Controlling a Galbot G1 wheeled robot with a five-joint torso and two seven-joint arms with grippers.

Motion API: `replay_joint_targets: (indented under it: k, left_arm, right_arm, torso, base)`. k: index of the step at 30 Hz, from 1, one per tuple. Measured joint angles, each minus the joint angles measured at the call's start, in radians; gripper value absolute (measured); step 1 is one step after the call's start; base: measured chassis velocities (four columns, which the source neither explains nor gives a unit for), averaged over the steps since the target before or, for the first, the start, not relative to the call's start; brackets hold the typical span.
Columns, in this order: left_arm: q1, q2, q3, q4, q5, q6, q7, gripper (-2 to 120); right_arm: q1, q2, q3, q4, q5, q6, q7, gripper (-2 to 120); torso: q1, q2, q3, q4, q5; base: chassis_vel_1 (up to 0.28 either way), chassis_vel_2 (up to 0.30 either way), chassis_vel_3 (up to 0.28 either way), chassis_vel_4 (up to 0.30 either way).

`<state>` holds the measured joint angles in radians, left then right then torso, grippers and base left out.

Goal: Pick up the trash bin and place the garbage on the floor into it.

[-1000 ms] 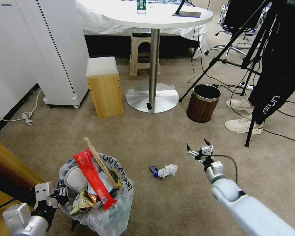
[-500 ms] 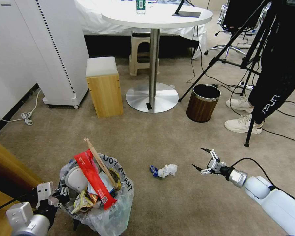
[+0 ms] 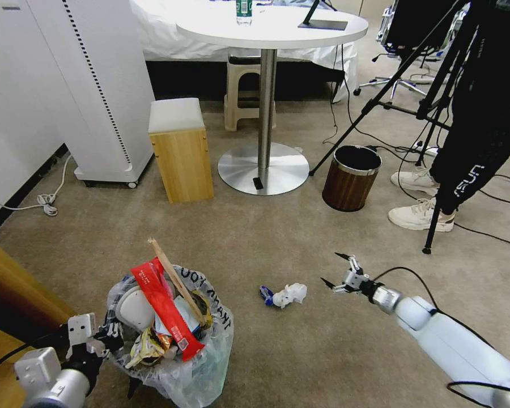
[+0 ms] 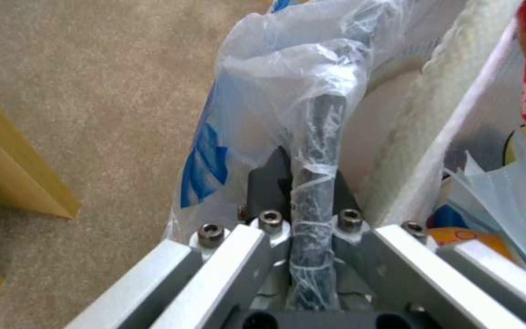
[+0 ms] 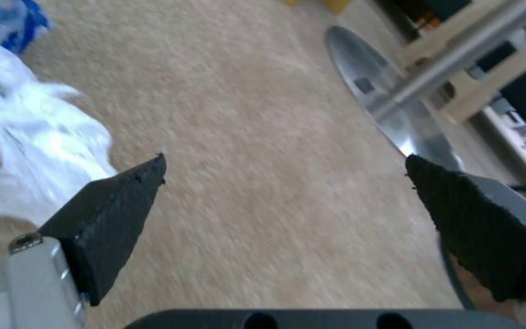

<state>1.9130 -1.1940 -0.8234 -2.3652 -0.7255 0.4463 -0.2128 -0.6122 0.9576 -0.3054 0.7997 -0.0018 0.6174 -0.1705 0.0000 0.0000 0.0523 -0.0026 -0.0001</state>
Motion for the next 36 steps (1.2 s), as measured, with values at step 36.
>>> replay_joint_targets:
  k: [36]
  left_arm:
    - [-0.042, 0.004, 0.008, 0.031, -0.028, 0.020, -0.018, 0]
  right_arm:
    - [0.013, 0.062, -0.159, -0.044, 0.032, 0.063, -0.049, 93]
  torso:
    - [0.000, 0.000, 0.000, -0.0001, -0.0001]
  base:
    - [0.000, 0.000, 0.000, 0.000]
